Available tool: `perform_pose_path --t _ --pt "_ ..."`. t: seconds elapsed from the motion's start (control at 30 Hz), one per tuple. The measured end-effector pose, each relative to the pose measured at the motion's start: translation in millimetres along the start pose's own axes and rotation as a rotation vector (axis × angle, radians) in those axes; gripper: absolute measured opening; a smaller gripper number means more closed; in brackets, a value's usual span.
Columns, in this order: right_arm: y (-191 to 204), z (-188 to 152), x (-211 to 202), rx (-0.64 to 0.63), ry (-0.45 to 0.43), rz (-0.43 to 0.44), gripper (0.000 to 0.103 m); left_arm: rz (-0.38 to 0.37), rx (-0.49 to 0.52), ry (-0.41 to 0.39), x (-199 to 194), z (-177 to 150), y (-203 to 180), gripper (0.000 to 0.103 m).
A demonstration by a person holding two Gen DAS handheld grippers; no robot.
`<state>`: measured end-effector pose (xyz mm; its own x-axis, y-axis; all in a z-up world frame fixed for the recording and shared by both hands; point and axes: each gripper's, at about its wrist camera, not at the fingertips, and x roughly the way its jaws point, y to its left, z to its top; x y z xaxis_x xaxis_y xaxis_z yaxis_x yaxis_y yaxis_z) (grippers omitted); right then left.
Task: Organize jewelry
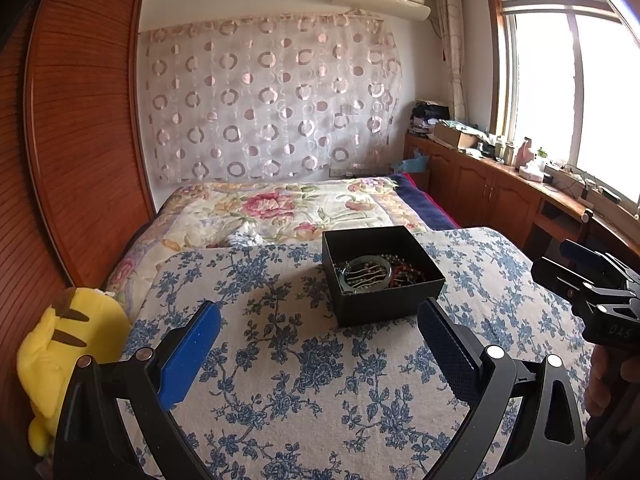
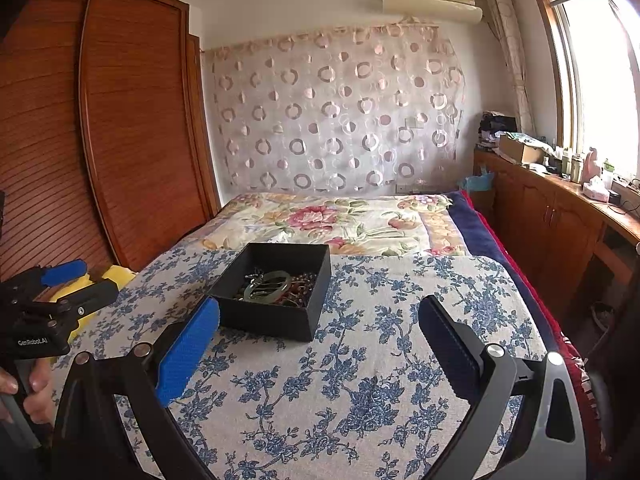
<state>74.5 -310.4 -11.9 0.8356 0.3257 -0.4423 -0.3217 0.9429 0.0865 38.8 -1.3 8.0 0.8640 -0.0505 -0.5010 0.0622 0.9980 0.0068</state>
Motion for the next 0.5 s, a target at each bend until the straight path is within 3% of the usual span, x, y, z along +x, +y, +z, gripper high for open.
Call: perform_pose_path --t 0.5 --pt "-0.5 0.2 -0.9 0.0 -0.001 0.0 0.1 0.0 -0.001 0.0 -0.3 0.0 0.2 0.095"
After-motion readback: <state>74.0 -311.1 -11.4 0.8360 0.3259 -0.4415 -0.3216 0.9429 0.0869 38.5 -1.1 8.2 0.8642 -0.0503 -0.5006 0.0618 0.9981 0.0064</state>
